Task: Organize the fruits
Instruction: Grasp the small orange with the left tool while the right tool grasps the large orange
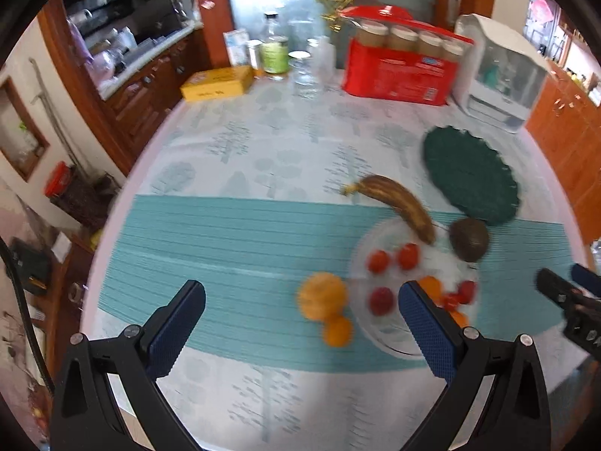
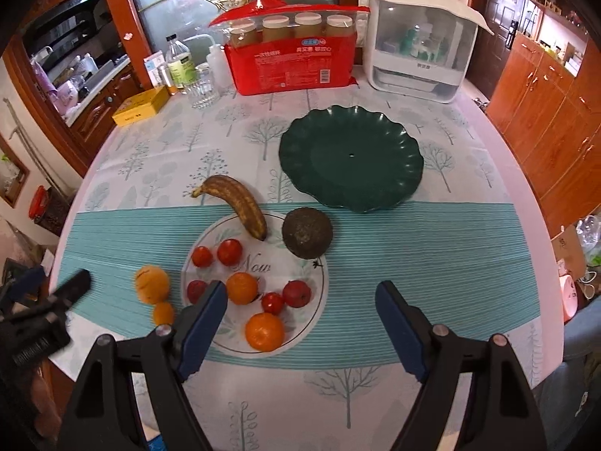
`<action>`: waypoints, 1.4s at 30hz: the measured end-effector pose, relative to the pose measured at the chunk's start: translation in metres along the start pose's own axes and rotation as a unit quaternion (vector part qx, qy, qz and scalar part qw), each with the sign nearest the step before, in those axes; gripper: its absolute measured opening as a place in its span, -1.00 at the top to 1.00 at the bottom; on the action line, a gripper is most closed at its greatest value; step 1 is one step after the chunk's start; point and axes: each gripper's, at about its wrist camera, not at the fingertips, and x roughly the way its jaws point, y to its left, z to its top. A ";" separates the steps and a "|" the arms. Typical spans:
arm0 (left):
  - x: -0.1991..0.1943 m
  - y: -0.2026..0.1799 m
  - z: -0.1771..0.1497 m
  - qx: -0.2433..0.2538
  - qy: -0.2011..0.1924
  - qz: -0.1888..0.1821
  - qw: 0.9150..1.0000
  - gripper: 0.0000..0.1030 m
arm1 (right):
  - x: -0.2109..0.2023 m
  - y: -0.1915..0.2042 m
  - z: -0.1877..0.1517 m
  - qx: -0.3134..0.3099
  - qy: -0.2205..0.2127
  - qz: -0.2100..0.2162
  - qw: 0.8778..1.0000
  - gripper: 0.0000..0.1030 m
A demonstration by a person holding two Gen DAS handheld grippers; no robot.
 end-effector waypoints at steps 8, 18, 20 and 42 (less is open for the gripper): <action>0.041 0.028 -0.008 0.000 0.036 -0.035 0.999 -0.98 | 0.033 0.005 -0.015 -0.012 0.032 -0.015 0.999 -0.47; 0.100 0.004 -0.049 0.021 0.115 -0.110 0.987 -0.82 | 0.088 0.005 -0.051 0.027 0.108 0.047 0.993 -0.17; 0.107 -0.001 -0.054 0.023 0.124 -0.120 0.985 -0.81 | 0.094 0.006 -0.056 0.033 0.113 0.053 0.992 -0.17; 0.145 -0.024 -0.063 -0.002 0.150 -0.124 0.981 0.28 | 0.121 0.041 -0.056 -0.022 0.111 0.087 0.990 0.17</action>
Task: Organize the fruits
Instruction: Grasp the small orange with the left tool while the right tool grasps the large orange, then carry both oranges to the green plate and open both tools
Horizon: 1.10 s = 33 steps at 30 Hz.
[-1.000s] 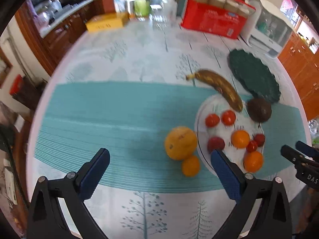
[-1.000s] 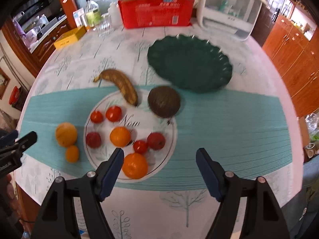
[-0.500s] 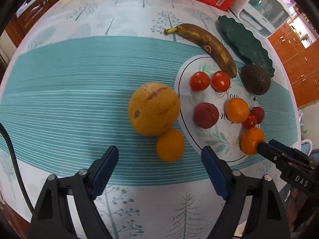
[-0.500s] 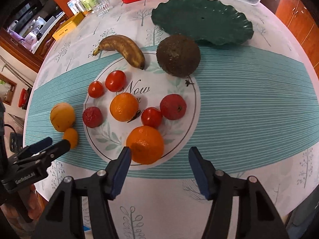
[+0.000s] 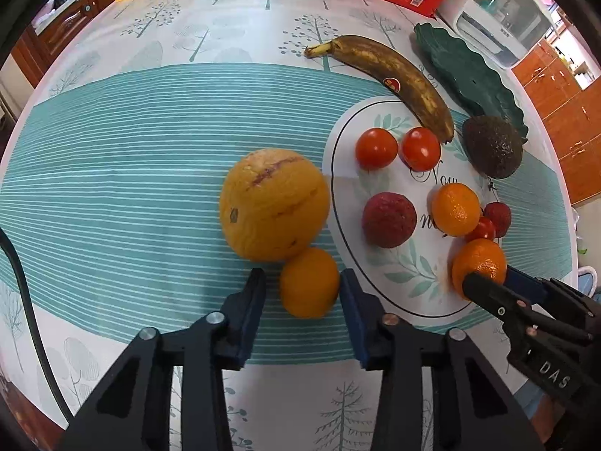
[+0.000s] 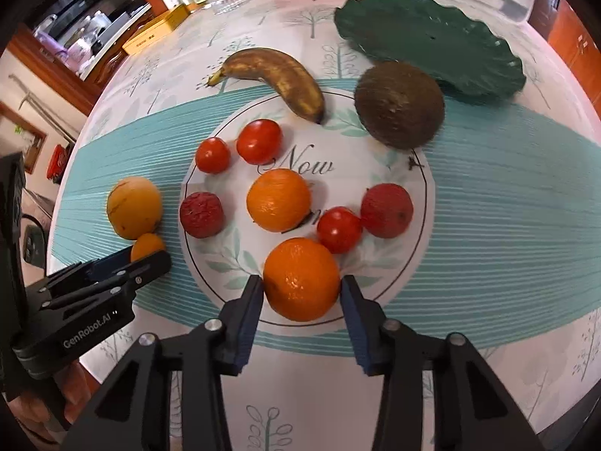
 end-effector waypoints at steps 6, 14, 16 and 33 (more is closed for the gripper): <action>0.000 -0.002 0.000 -0.003 0.000 0.001 1.000 0.42 | 0.011 0.001 0.001 -0.005 0.015 0.007 1.000 0.18; -0.006 -0.006 -0.007 0.007 -0.001 -0.005 1.000 0.46 | 0.007 -0.006 -0.009 0.006 0.014 0.011 1.000 0.23; -0.013 -0.008 -0.010 0.014 -0.009 -0.006 1.000 0.46 | -0.002 -0.010 -0.013 0.003 0.007 0.008 1.000 0.24; -0.151 -0.072 0.052 0.090 -0.126 -0.079 0.985 0.46 | -0.164 -0.020 0.053 -0.034 -0.121 -0.016 0.992 0.26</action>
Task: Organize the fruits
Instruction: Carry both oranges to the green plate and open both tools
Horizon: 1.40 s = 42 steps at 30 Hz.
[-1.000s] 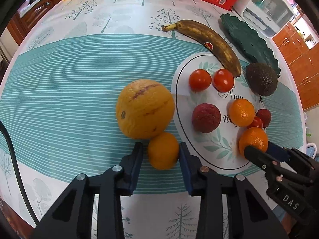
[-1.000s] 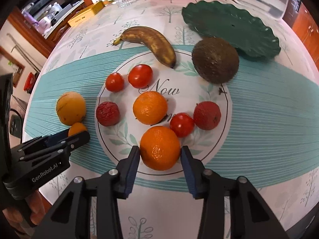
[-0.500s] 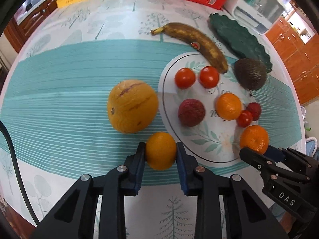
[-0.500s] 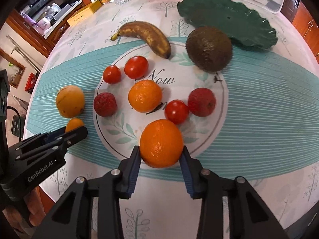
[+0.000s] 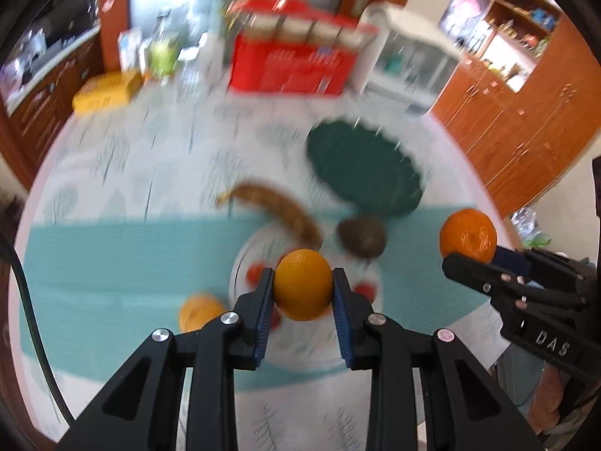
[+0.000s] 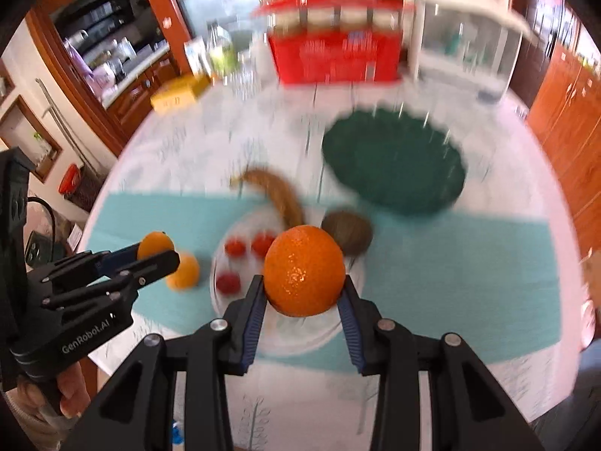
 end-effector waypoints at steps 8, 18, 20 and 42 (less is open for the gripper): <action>-0.013 -0.040 0.091 0.015 -0.017 0.009 1.000 0.46 | -0.041 -0.024 0.088 -0.053 -0.037 -0.020 0.998 0.25; 0.080 -0.075 0.165 -0.033 0.018 0.076 0.996 0.46 | 0.041 -0.102 0.149 -0.072 0.010 0.009 0.997 0.25; 0.110 -0.077 0.170 -0.048 0.029 0.082 0.995 0.46 | 0.068 -0.119 0.148 -0.064 0.032 0.014 0.997 0.25; 0.296 -0.094 0.129 -0.090 0.133 0.129 0.979 0.05 | 0.227 -0.179 0.107 -0.094 0.159 0.005 0.983 0.22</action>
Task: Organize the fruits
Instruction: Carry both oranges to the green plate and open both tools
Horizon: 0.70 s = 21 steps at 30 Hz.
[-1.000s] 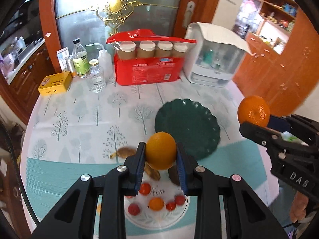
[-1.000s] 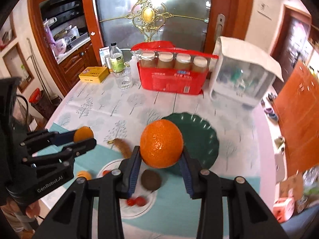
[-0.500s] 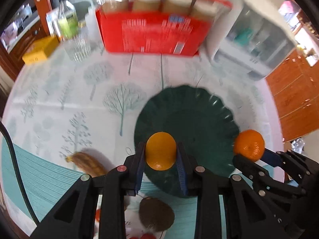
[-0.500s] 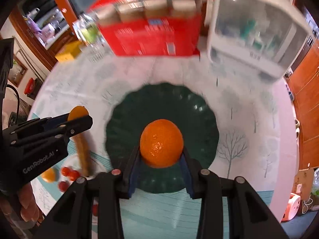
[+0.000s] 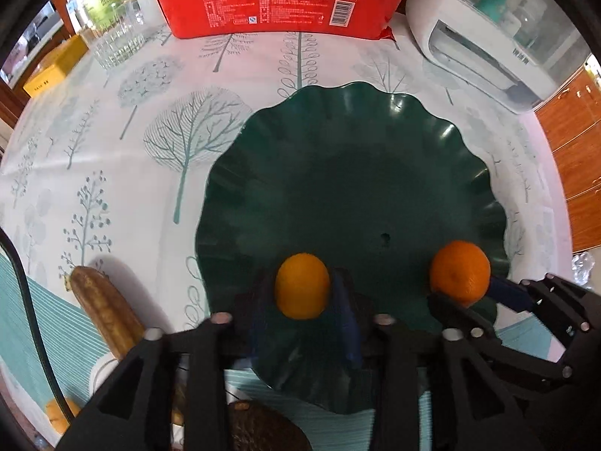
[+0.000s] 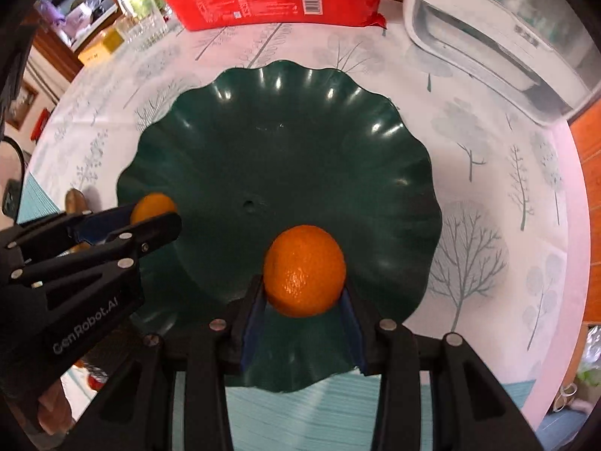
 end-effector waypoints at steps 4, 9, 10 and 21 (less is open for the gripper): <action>-0.009 -0.001 -0.001 0.006 -0.033 0.025 0.999 -0.52 | -0.002 0.002 0.001 -0.011 -0.008 -0.003 1.000 0.20; -0.024 0.007 -0.001 -0.004 -0.048 0.027 0.998 -0.54 | -0.009 0.005 -0.002 -0.011 -0.015 0.002 1.000 0.17; -0.029 0.008 -0.003 -0.010 -0.054 0.027 0.998 -0.56 | -0.011 0.005 -0.003 -0.011 -0.018 0.004 1.000 0.17; -0.087 0.036 -0.023 -0.064 -0.113 0.010 0.991 -0.60 | -0.052 0.023 -0.022 -0.017 -0.052 0.015 0.998 0.18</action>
